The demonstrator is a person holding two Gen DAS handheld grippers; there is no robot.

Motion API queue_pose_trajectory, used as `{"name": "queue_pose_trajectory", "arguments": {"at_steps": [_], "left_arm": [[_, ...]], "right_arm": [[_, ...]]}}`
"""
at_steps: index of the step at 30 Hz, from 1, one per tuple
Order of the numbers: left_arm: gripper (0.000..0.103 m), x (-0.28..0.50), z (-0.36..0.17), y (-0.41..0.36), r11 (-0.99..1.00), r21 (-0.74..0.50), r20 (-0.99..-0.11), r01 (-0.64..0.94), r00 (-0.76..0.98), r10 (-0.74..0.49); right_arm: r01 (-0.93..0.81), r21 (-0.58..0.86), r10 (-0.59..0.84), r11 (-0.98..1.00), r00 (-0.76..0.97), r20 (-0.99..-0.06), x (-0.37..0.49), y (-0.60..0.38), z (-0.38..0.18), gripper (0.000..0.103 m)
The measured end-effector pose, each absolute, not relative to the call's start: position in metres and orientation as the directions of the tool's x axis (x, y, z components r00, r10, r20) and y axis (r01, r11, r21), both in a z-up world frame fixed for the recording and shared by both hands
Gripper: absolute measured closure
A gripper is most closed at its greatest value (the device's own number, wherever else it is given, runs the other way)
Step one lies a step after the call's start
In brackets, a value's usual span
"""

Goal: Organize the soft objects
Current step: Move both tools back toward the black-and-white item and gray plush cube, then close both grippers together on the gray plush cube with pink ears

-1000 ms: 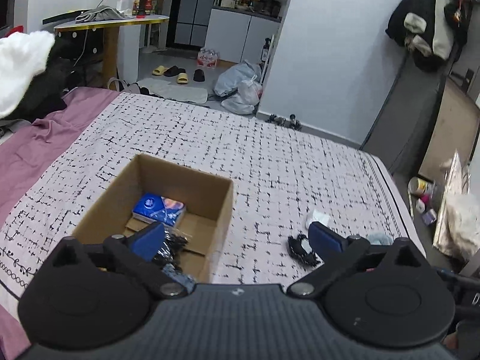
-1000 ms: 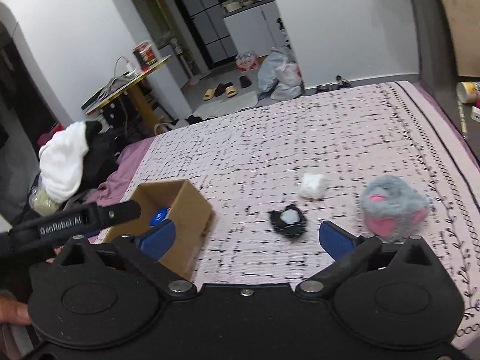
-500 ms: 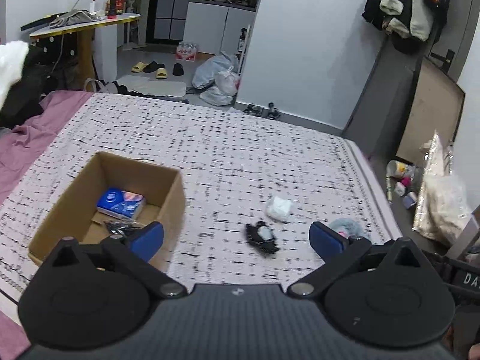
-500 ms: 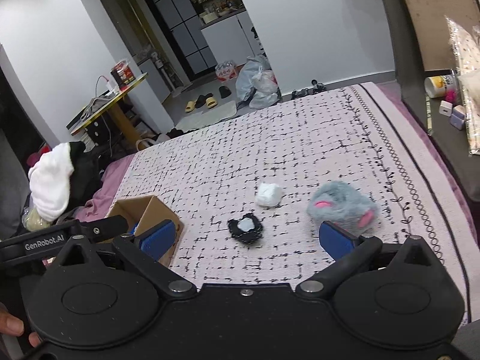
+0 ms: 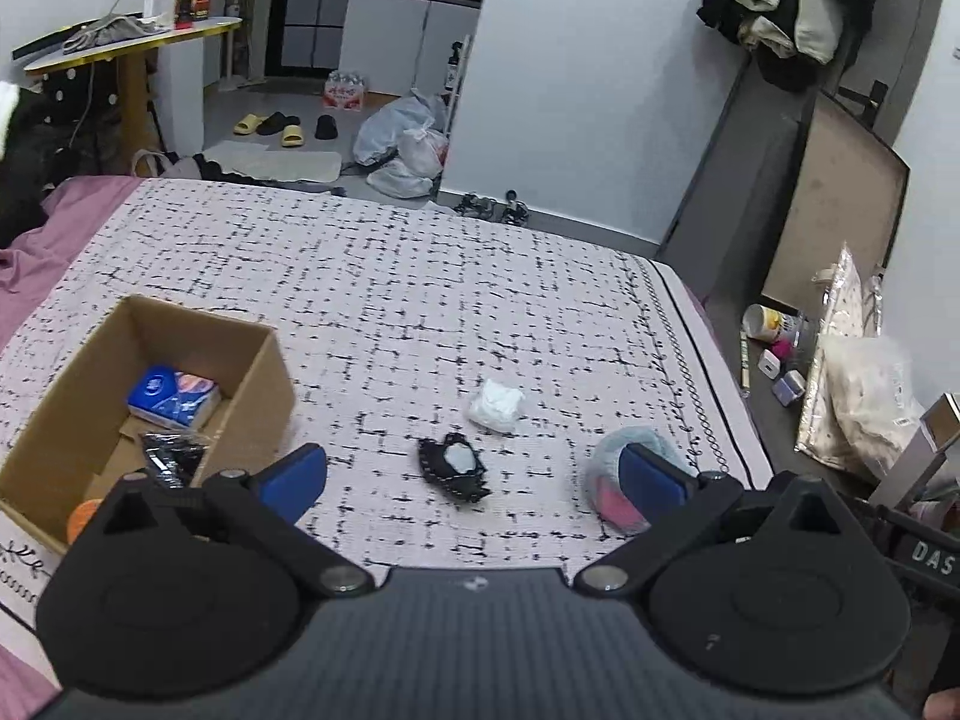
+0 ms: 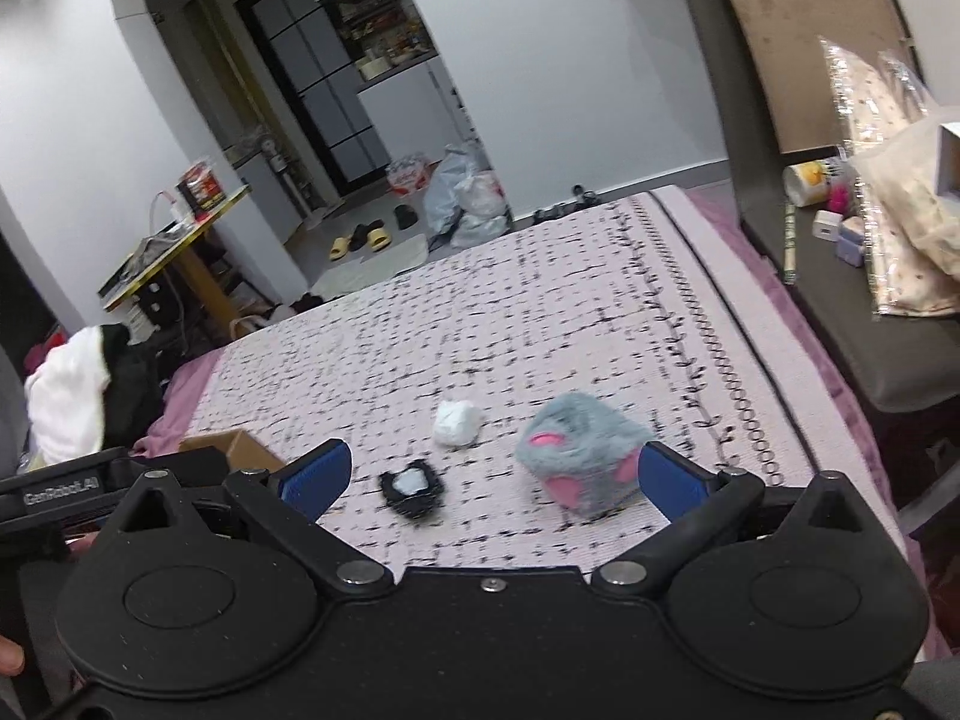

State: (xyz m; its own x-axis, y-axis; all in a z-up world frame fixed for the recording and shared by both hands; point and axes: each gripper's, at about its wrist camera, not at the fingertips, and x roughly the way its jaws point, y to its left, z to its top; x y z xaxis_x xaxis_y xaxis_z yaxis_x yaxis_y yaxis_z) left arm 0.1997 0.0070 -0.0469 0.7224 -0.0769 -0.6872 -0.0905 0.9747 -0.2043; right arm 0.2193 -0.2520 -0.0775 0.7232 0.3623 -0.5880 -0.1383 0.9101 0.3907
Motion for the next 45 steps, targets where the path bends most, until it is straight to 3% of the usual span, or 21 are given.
{"name": "queue_pose_trajectory", "arguments": {"at_steps": [6, 16, 25, 32, 35, 40, 45], "left_arm": [[0.000, 0.210, -0.055, -0.007, 0.972, -0.229, -0.707, -0.050, 0.695, -0.131], [0.001, 0.226, -0.071, -0.021, 0.980, -0.190, -0.738, -0.060, 0.667, -0.102], [0.001, 0.237, -0.079, -0.032, 0.989, -0.138, -0.697, -0.043, 0.714, -0.066], [0.003, 0.251, -0.092, -0.028, 0.972, -0.213, -0.669, -0.099, 0.740, -0.071], [0.003, 0.259, -0.101, -0.030, 0.964, -0.247, -0.677, -0.097, 0.729, -0.100], [0.003, 0.267, -0.113, -0.043, 0.968, -0.243, -0.668, -0.067, 0.735, -0.117], [0.003, 0.279, -0.129, -0.054, 0.964, -0.262, -0.678, -0.050, 0.720, -0.147]], "right_arm": [[-0.115, 0.385, 0.340, 0.916, 0.732, -0.591, 0.224, -0.262, -0.089, 0.000], [-0.084, 0.391, 0.316, 0.917, 0.751, -0.580, 0.230, -0.275, -0.107, 0.000], [-0.068, 0.418, 0.329, 0.906, 0.735, -0.593, 0.245, -0.273, -0.129, 0.000], [-0.042, 0.411, 0.299, 0.911, 0.753, -0.586, 0.253, -0.275, -0.146, 0.002], [-0.033, 0.445, 0.317, 0.895, 0.747, -0.584, 0.260, -0.279, -0.154, 0.009], [0.009, 0.491, 0.333, 0.871, 0.724, -0.604, 0.274, -0.283, -0.171, 0.028], [0.020, 0.541, 0.370, 0.841, 0.709, -0.601, 0.286, -0.284, -0.183, 0.036]]}}
